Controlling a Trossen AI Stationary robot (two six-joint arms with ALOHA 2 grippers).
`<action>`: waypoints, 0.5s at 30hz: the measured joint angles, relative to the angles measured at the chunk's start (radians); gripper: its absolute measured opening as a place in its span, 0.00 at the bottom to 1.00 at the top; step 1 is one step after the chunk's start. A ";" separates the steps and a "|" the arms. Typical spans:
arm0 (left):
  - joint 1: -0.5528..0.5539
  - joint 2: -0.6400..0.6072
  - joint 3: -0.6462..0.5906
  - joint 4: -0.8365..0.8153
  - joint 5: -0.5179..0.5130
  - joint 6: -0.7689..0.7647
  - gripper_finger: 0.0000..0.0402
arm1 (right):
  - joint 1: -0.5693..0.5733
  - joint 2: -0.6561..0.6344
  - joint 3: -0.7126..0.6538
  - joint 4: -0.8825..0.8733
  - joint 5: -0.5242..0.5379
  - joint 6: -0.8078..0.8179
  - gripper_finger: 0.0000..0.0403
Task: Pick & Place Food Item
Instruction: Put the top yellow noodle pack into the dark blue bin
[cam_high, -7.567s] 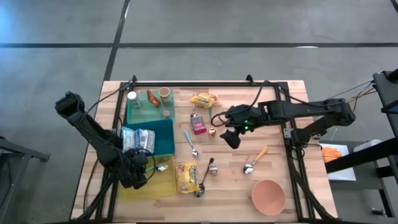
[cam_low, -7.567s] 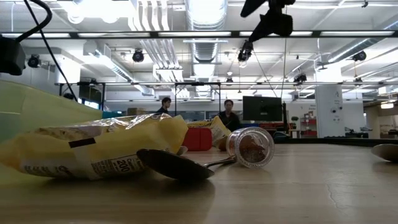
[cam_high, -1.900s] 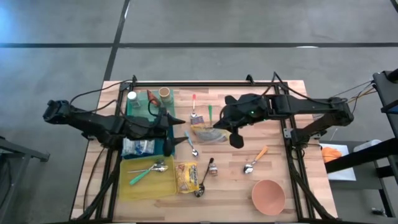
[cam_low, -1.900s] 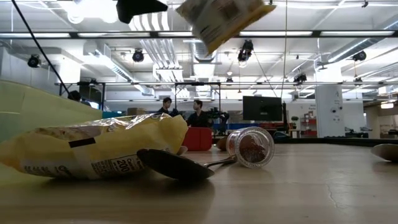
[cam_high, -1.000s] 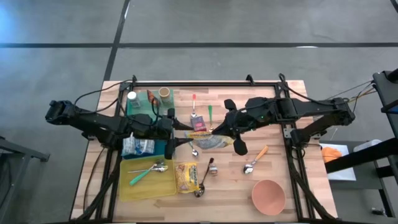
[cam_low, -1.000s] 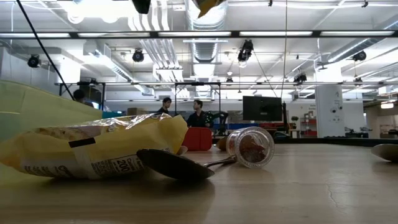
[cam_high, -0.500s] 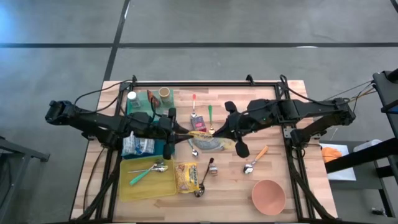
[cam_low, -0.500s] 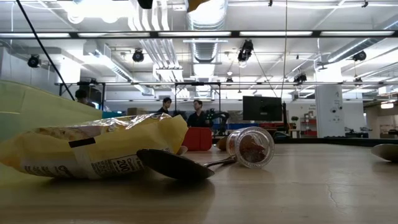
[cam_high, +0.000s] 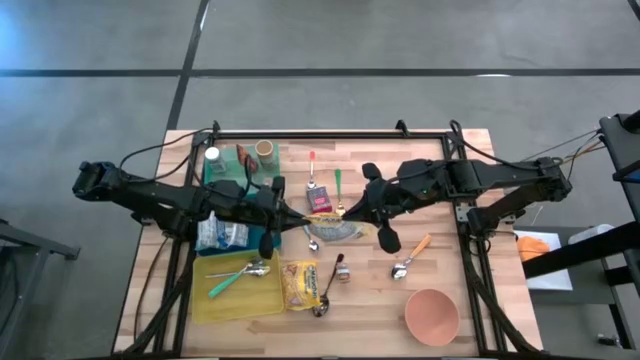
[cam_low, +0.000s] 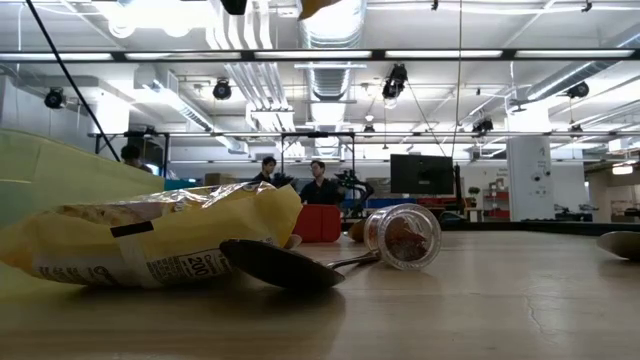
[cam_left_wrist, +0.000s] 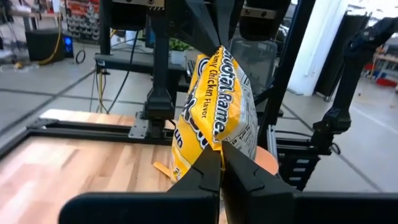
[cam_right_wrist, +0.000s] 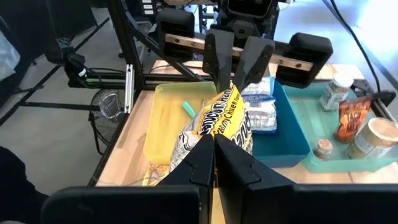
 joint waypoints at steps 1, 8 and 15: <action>0.000 0.000 0.000 -0.002 0.000 -0.018 0.01 | 0.000 0.000 0.000 -0.004 0.009 0.011 0.02; 0.000 -0.001 0.000 -0.043 0.011 -0.161 0.00 | 0.000 0.002 0.000 -0.095 0.013 0.089 0.07; 0.000 -0.003 0.002 -0.102 0.022 -0.220 0.00 | -0.001 0.027 -0.002 -0.103 0.020 0.114 0.35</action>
